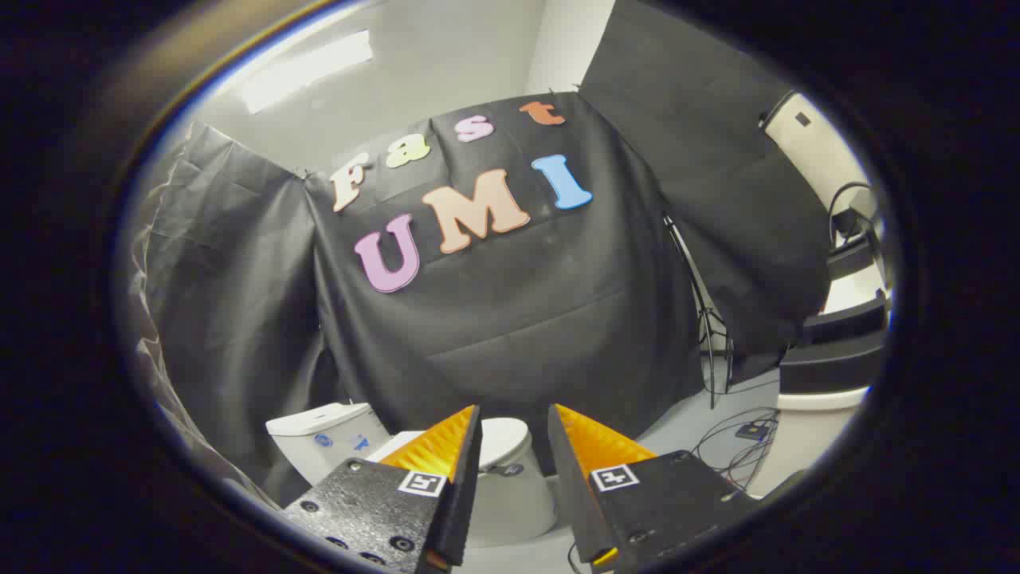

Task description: Open the toilet lid.

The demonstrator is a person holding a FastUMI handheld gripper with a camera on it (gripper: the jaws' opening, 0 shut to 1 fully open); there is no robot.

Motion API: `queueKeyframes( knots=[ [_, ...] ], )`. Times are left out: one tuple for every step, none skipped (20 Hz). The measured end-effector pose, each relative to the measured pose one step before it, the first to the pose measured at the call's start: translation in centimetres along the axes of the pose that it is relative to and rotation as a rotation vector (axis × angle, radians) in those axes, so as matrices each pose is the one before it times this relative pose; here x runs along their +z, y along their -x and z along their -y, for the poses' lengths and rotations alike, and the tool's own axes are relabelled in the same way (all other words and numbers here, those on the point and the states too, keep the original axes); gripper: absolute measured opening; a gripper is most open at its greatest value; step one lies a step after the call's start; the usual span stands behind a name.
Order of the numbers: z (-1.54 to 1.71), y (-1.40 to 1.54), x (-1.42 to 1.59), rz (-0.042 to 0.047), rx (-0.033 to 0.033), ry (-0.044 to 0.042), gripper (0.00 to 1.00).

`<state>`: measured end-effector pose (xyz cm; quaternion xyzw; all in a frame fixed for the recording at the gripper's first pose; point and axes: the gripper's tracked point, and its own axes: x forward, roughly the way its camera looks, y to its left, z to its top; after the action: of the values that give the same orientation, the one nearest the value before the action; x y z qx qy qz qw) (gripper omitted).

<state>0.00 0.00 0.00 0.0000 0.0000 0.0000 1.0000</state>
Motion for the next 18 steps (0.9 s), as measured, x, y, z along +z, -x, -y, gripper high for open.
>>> queueKeyframes(
  knots=[
    [0.016,-0.169,-0.252,-0.01546,-0.00071,-0.00538,0.51],
    [0.313,-0.364,-0.372,-0.01973,-0.00385,-0.00313,0.51],
    [0.429,-0.399,-0.389,-0.02727,-0.00599,-0.00475,0.51],
    [0.561,-0.654,-0.479,-0.03847,-0.00263,-0.01121,0.51],
    [0.206,-0.581,-0.672,-0.05191,-0.00139,-0.01956,0.51],
    [0.109,-0.595,-0.843,-0.05661,-0.00104,-0.01989,0.48],
    [0.086,-0.904,-0.642,-0.05172,0.00147,-0.01306,0.45],
    [-0.168,-0.932,-0.304,-0.02634,0.01672,-0.00886,0.44],
    [-0.499,-1.047,0.048,-0.00457,0.02819,-0.01833,0.44],
    [-0.148,-1.127,0.149,0.00474,0.02136,-0.03589,0.44],
    [0.353,-1.284,0.049,0.01027,-0.00326,-0.04388,0.44],
    [0.787,-1.235,-0.257,0.00782,-0.02165,-0.04172,0.44],
    [0.321,-1.321,-0.484,0.00920,-0.02216,-0.03009,0.44],
    [-0.379,-0.943,-0.422,0.00125,0.02530,-0.04709,0.44],
    [-0.905,-0.959,-0.385,0.00089,0.04867,-0.07045,0.44],
    [-0.348,-0.900,-0.506,-0.00684,0.02509,-0.06294,0.44],
    [0.457,-0.944,-1.015,-0.00983,0.00100,-0.03243,0.44],
    [0.307,-0.934,-0.759,-0.00847,-0.00162,-0.01903,0.44]
  ],
)
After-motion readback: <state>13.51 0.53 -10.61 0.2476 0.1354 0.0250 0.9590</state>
